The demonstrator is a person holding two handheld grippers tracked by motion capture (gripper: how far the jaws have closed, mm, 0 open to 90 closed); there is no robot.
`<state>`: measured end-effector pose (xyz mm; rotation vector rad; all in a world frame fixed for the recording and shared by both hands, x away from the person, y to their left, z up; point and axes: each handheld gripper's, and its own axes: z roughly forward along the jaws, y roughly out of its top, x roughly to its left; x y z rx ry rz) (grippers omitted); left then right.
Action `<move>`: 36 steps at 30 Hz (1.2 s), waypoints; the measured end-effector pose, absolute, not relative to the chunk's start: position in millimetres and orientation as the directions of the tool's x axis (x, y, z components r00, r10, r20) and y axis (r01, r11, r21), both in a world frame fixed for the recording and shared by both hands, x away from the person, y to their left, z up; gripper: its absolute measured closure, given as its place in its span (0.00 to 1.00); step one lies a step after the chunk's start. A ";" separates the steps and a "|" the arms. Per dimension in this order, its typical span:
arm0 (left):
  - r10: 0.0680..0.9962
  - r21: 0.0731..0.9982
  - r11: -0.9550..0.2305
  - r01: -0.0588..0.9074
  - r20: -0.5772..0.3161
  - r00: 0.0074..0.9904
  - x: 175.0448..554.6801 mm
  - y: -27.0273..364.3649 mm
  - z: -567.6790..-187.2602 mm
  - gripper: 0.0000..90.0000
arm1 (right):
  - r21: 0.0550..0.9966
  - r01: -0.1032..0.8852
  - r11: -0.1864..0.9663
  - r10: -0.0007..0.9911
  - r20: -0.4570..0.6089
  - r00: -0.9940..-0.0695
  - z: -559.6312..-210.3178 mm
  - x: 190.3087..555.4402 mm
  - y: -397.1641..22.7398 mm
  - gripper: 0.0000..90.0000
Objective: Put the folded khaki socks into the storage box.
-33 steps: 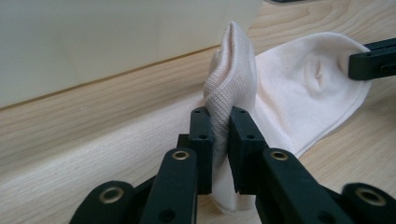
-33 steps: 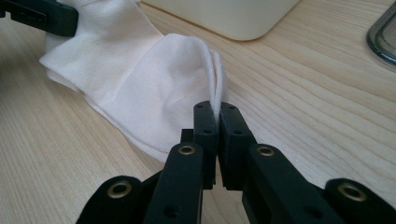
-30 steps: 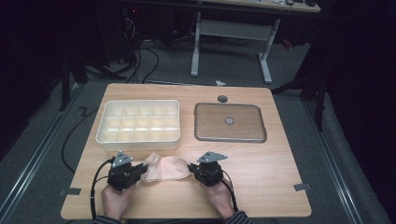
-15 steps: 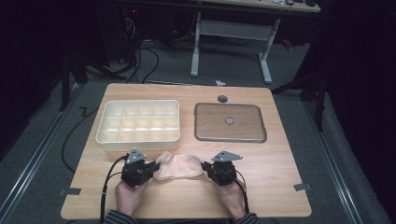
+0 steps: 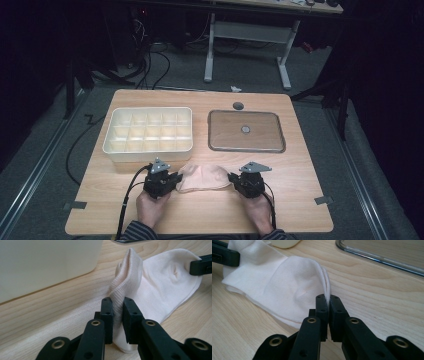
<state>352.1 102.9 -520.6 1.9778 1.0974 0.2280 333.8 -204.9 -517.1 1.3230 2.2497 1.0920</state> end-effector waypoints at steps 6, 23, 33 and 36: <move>0.775 0.733 -0.276 0.622 -0.213 0.594 355.1 96.6 -525.8 0.86 | 0.727 0.625 0.285 0.853 0.105 -0.511 -523.4 335.6 -212.3 0.96; 0.812 0.741 -0.265 0.617 -0.174 0.557 358.1 102.5 -526.4 0.56 | 0.760 0.596 0.260 0.875 0.075 -0.479 -517.0 331.8 -217.8 0.74; 0.812 0.731 -0.287 0.619 -0.158 0.562 356.3 95.1 -530.1 0.56 | 0.780 0.526 0.339 0.787 0.071 -0.612 -505.1 328.0 -170.1 0.91; 0.811 0.733 -0.296 0.612 -0.146 0.567 355.8 94.8 -530.3 0.57 | 0.773 0.521 0.362 0.768 0.069 -0.637 -508.9 330.0 -156.7 0.92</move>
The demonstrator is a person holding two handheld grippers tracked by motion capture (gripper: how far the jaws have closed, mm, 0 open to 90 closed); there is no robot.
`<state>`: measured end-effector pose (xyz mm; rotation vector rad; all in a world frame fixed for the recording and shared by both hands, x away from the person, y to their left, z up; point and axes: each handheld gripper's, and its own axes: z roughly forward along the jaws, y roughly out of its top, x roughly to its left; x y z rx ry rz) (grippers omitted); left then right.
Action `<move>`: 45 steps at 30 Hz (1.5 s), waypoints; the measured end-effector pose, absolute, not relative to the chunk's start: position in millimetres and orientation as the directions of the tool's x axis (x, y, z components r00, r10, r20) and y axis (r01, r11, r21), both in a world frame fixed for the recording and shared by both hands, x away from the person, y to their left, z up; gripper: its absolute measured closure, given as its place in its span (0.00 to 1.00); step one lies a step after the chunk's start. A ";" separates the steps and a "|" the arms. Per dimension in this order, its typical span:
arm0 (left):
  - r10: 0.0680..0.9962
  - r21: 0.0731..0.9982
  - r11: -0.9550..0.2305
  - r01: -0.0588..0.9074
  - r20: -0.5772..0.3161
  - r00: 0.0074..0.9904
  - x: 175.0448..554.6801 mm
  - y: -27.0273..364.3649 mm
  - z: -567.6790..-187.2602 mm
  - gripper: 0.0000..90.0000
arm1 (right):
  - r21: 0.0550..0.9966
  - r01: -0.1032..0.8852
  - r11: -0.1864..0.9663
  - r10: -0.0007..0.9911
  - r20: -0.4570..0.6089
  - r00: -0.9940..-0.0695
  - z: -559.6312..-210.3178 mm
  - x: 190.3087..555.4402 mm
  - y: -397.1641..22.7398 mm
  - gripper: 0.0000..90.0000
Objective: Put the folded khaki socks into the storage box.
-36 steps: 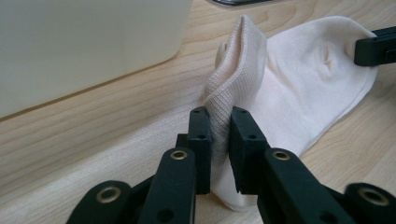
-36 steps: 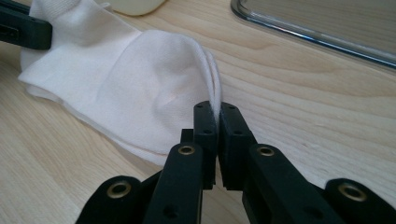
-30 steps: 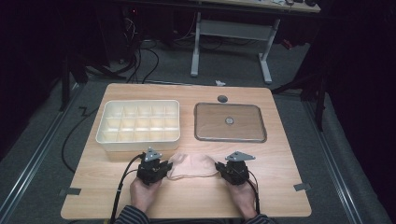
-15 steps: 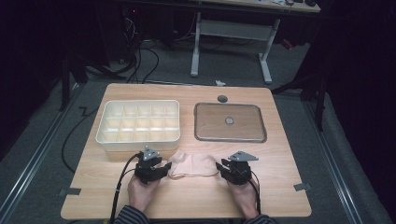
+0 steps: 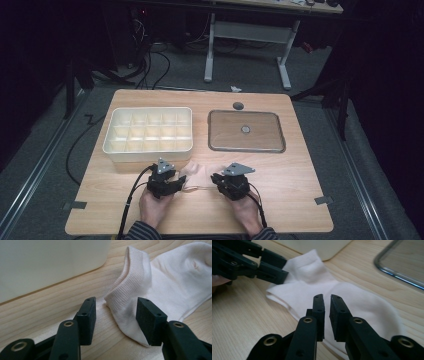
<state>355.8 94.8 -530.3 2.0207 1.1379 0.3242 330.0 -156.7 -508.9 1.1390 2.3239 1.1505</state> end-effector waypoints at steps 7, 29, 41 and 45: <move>0.813 0.740 -0.340 0.580 -0.079 0.577 353.4 90.4 -530.8 0.58 | 0.757 0.519 0.397 0.749 0.059 -0.660 -520.0 338.7 -133.1 0.95; 0.782 0.734 -0.322 0.598 -0.150 0.605 354.0 88.9 -531.1 0.91 | 0.740 0.524 0.421 0.755 0.035 -0.655 -530.9 341.1 -132.5 0.91; 0.751 0.746 -0.268 0.610 -0.236 0.617 355.0 98.5 -523.9 0.94 | 0.740 0.513 0.436 0.759 0.005 -0.651 -531.2 337.1 -129.0 0.89; 0.740 0.751 -0.255 0.609 -0.254 0.623 354.2 101.1 -520.8 0.94 | 0.741 0.510 0.437 0.757 0.003 -0.654 -531.2 337.4 -128.7 0.89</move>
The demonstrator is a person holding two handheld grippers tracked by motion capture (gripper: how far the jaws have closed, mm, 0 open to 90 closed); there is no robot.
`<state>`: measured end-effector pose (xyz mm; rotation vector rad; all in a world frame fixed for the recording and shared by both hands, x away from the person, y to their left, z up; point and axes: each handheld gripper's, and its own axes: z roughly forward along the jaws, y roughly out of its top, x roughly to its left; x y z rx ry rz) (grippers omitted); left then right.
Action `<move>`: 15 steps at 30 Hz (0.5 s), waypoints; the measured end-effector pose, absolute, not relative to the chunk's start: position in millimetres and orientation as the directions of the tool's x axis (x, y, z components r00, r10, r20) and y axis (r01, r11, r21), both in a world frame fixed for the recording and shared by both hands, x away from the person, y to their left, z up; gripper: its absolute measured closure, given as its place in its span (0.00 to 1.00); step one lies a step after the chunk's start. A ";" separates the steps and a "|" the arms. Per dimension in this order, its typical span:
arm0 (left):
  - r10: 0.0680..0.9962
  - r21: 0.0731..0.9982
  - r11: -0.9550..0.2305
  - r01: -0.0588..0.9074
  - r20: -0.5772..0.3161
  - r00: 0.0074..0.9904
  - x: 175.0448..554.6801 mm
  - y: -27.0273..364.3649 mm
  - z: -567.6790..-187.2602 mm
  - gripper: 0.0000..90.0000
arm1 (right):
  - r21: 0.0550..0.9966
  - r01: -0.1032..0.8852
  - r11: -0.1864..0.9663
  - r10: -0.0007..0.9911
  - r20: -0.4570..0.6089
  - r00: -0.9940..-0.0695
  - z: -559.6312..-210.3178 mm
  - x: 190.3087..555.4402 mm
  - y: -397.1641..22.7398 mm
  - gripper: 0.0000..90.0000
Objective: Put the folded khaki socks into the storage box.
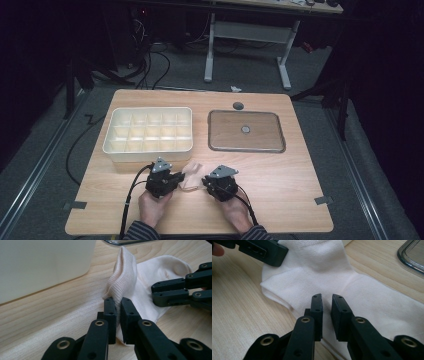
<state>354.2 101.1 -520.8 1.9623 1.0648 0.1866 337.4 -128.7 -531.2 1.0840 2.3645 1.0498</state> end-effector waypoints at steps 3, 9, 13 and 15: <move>0.725 0.757 -0.237 0.609 -0.279 0.629 353.6 103.0 -518.0 0.94 | 0.738 0.514 0.437 0.759 0.004 -0.652 -530.9 337.4 -128.5 0.89; 0.711 0.761 -0.223 0.609 -0.301 0.636 352.4 105.3 -514.7 0.94 | 0.736 0.518 0.437 0.759 0.007 -0.651 -530.6 337.6 -127.6 0.89; 0.695 0.769 -0.220 0.600 -0.308 0.650 351.5 105.1 -509.2 0.94 | 0.734 0.517 0.441 0.756 0.006 -0.655 -530.4 338.2 -126.3 0.89; 0.687 0.776 -0.221 0.591 -0.306 0.659 351.6 103.6 -505.3 0.95 | 0.730 0.515 0.448 0.753 0.002 -0.658 -529.9 338.7 -125.9 0.89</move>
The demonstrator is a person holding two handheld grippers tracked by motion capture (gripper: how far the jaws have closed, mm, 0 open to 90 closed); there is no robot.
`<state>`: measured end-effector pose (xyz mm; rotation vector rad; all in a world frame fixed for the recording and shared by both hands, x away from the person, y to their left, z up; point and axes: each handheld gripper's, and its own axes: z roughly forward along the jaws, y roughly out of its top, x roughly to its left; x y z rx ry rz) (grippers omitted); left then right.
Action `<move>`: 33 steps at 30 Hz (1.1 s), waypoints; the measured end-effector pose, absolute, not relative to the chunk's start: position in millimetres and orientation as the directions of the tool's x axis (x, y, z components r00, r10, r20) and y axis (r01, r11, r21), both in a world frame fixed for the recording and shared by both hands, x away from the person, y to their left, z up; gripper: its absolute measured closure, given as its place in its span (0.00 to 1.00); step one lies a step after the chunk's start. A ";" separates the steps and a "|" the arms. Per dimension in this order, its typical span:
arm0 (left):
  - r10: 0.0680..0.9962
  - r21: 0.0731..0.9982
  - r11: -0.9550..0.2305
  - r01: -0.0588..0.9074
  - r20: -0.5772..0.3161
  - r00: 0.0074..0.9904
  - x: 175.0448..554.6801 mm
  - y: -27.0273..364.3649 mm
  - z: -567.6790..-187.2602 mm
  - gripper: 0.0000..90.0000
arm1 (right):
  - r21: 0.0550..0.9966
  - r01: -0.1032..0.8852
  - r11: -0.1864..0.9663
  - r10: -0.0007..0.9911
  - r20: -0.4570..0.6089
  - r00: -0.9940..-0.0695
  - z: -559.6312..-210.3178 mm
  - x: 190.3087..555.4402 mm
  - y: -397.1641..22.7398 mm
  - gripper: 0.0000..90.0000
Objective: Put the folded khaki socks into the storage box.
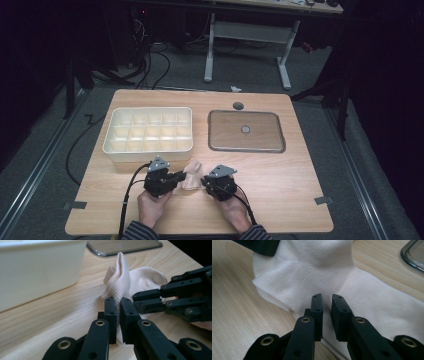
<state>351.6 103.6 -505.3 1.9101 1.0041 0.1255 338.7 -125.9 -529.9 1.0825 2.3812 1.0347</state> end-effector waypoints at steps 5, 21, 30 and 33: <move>0.669 0.788 -0.221 0.574 -0.306 0.678 352.6 100.2 -498.7 0.95 | 0.731 0.515 0.449 0.751 0.004 -0.660 -530.1 338.4 -123.3 0.89; 0.618 0.790 -0.205 0.577 -0.353 0.703 356.7 103.2 -492.5 0.97 | 0.718 0.527 0.455 0.732 0.036 -0.681 -528.5 340.0 -112.7 0.89; 0.604 0.782 -0.206 0.588 -0.371 0.705 358.6 102.3 -489.7 0.97 | 0.702 0.534 0.471 0.718 0.047 -0.694 -526.6 340.7 -103.6 0.89; 0.588 0.783 -0.206 0.587 -0.381 0.714 358.7 98.8 -490.1 0.97 | 0.701 0.529 0.478 0.712 0.043 -0.700 -526.5 338.7 -99.1 0.89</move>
